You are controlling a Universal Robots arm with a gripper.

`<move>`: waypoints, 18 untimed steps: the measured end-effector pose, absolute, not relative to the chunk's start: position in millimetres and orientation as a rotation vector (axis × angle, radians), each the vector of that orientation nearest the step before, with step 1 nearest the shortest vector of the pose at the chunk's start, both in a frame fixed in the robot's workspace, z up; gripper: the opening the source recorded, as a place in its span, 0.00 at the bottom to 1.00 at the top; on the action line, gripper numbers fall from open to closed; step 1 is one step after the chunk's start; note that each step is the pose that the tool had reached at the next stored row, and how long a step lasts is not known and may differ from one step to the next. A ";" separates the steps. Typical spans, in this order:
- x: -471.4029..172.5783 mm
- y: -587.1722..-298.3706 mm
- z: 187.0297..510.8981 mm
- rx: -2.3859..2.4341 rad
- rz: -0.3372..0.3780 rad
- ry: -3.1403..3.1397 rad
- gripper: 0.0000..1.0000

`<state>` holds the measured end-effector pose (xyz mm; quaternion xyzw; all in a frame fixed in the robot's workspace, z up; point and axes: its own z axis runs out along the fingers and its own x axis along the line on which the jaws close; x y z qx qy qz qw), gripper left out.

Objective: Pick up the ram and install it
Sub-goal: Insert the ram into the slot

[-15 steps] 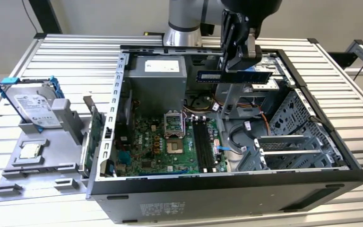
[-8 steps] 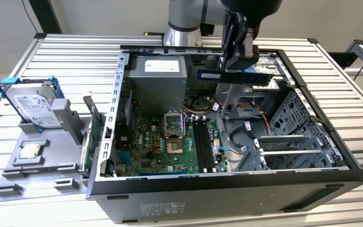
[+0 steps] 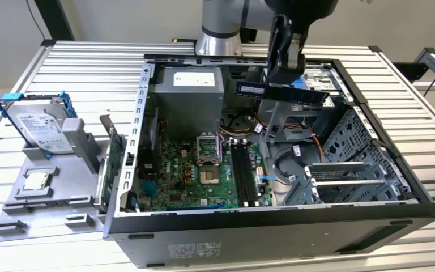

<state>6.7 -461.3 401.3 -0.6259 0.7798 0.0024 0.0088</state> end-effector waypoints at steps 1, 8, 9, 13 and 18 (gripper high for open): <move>6.7 -461.3 401.3 -1.936 0.007 2.452 0.00; 6.7 -461.3 401.3 -1.800 0.006 2.553 0.00; 6.7 -461.3 401.3 -1.780 0.006 2.567 0.00; 6.7 -461.3 401.3 -1.697 0.005 2.622 0.00; 6.7 -461.3 401.3 -1.594 0.003 2.686 0.00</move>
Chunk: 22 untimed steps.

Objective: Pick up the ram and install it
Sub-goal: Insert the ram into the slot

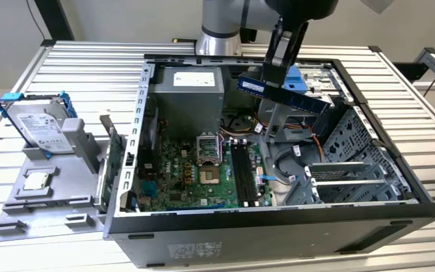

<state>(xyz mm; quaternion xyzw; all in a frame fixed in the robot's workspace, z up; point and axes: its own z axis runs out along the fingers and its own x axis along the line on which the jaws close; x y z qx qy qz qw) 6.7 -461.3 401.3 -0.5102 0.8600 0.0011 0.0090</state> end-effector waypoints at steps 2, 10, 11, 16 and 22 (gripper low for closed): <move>6.7 -461.3 401.3 -1.550 0.003 2.712 0.00; 6.7 -461.3 401.3 -1.369 0.001 2.808 0.00; 6.7 -461.3 401.3 -1.346 0.001 2.819 0.00; 6.7 -461.3 401.3 -1.239 0.000 2.867 0.00; 6.7 -461.3 401.3 -1.112 -0.001 2.919 0.00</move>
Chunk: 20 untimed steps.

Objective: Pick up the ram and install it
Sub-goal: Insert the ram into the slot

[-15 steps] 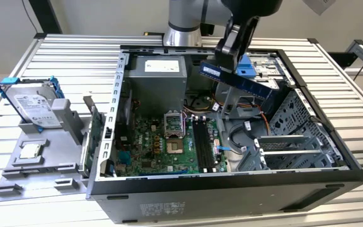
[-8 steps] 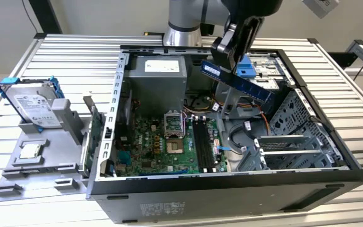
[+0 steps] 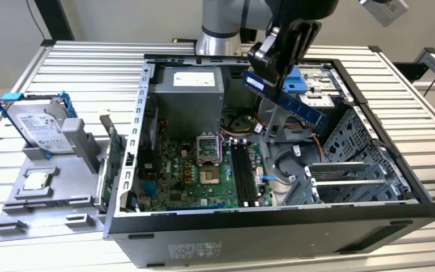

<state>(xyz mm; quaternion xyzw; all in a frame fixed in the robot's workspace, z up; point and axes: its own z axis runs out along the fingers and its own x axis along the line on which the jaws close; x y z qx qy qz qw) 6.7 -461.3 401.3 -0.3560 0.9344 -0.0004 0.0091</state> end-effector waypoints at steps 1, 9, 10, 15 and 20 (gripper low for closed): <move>6.7 -461.3 401.3 -1.090 -0.002 2.927 0.00; 6.7 -461.3 401.3 -0.919 -0.003 2.985 0.00; 6.7 -461.3 401.3 -0.897 -0.003 2.992 0.00; 6.7 -461.3 401.3 -0.789 -0.004 3.023 0.00; 6.7 -461.3 401.3 -0.678 -0.005 3.049 0.00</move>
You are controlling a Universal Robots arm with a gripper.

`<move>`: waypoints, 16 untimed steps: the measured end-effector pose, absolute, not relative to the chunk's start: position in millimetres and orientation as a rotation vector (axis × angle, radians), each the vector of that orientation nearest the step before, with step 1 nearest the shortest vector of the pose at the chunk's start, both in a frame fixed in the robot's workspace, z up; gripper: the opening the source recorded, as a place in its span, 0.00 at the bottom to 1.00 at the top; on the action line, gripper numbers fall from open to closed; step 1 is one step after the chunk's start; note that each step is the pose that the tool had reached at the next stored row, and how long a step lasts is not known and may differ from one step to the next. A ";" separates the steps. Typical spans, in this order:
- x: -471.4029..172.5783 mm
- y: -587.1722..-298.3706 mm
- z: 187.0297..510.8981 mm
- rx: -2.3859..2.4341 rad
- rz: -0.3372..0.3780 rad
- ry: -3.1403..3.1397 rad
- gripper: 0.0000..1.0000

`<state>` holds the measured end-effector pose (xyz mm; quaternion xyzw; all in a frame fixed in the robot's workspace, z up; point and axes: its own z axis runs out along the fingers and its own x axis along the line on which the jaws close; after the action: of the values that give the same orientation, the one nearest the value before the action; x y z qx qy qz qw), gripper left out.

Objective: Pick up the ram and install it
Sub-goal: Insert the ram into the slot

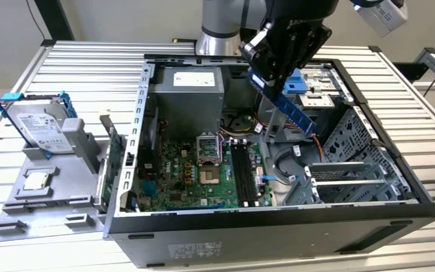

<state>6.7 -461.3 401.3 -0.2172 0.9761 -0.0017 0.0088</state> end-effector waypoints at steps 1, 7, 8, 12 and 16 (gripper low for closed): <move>6.7 -461.3 401.3 -0.655 -0.006 3.055 0.00; 6.7 -461.3 401.3 -0.521 -0.007 3.080 0.00; 6.7 -461.3 401.3 -0.498 -0.007 3.084 0.00; 6.7 -461.3 401.3 -0.411 -0.008 3.097 0.00; 6.7 -461.3 401.3 -0.325 -0.008 3.108 0.00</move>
<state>6.7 -461.3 401.3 -0.1039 0.9946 -0.0027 0.0083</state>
